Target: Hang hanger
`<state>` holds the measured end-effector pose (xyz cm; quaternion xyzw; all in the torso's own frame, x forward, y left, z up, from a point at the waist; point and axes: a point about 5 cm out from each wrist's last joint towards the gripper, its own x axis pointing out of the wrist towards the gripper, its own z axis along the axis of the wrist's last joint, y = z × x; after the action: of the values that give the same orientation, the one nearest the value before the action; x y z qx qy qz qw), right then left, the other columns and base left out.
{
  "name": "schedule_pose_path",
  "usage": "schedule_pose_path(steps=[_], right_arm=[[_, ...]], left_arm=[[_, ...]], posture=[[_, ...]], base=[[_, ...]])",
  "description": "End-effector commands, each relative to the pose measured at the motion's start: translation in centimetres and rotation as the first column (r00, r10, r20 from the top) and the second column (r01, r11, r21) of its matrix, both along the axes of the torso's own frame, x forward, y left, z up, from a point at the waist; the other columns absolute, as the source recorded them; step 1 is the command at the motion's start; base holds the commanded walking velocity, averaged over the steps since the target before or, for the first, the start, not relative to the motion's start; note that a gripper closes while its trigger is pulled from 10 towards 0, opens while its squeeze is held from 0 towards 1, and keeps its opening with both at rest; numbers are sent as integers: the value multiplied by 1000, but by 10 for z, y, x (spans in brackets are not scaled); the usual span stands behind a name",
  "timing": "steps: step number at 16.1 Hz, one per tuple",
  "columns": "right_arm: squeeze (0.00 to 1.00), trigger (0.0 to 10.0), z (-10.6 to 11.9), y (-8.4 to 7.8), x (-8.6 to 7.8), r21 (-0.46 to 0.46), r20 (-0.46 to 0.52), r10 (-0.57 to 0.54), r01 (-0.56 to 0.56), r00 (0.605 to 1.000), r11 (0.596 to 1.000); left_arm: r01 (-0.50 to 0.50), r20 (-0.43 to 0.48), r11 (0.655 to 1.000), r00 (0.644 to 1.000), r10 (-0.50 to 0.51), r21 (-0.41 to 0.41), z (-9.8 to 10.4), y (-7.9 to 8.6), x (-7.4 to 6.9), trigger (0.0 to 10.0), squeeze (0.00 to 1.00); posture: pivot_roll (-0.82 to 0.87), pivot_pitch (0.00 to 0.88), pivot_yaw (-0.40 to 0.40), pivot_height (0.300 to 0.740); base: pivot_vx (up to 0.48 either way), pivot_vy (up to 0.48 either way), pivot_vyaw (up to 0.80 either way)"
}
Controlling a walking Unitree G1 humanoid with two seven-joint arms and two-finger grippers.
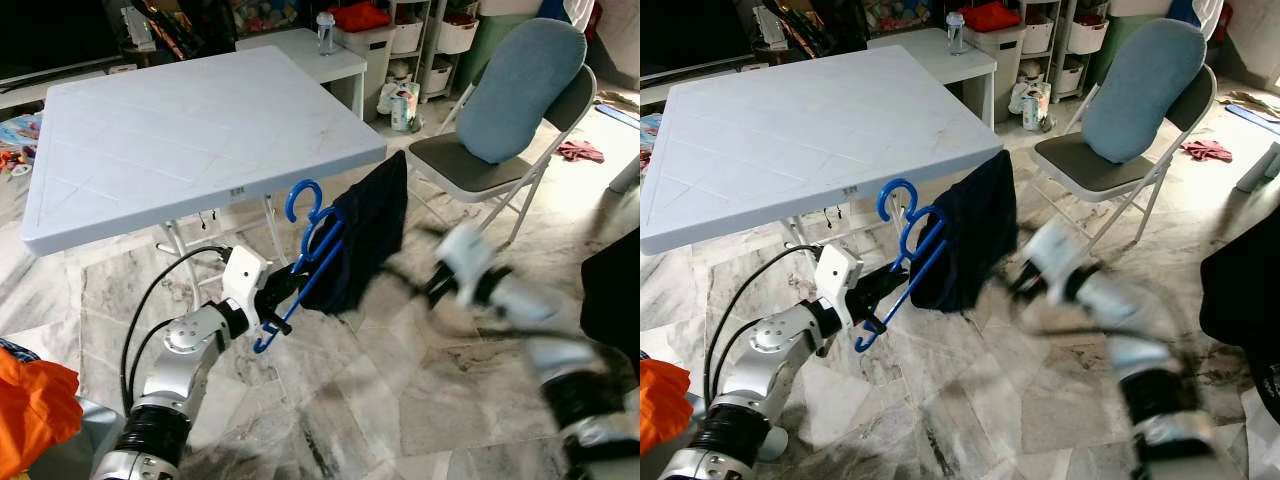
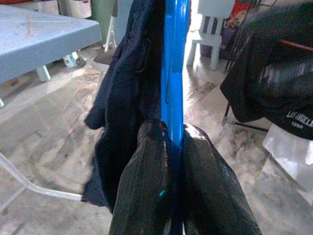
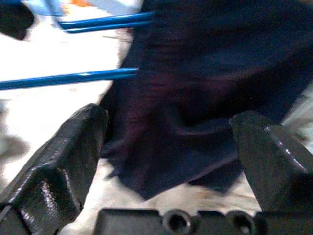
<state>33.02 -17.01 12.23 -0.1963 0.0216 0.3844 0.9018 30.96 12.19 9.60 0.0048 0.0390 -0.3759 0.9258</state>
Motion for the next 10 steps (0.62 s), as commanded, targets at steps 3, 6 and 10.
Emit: schedule_pose_path(steps=[3, 6, 10], right_arm=[[0, 10000, -11, 20, 3, 35, -14, -97, 98, 995, 995], [0, 10000, -17, 33, 8, 85, -27, -231, 233, 973, 969], [0, 0, -17, 27, 20, 89, -20, -389, 389, 921, 917]], left_arm=[[37, 85, 999, 996, -36, -13, 22, -5, 2, 2314, 0], [81, 88, 997, 993, -81, -6, 24, -9, -3, 2510, 0], [113, 97, 994, 989, -112, -2, 28, -13, -8, 2824, 0]], posture=[[-128, 0, 13, 740], [-120, 0, 13, 740], [-113, 0, 14, 740]], base=[[0, 0, 0], [0, 0, 0], [0, 0, 0]])
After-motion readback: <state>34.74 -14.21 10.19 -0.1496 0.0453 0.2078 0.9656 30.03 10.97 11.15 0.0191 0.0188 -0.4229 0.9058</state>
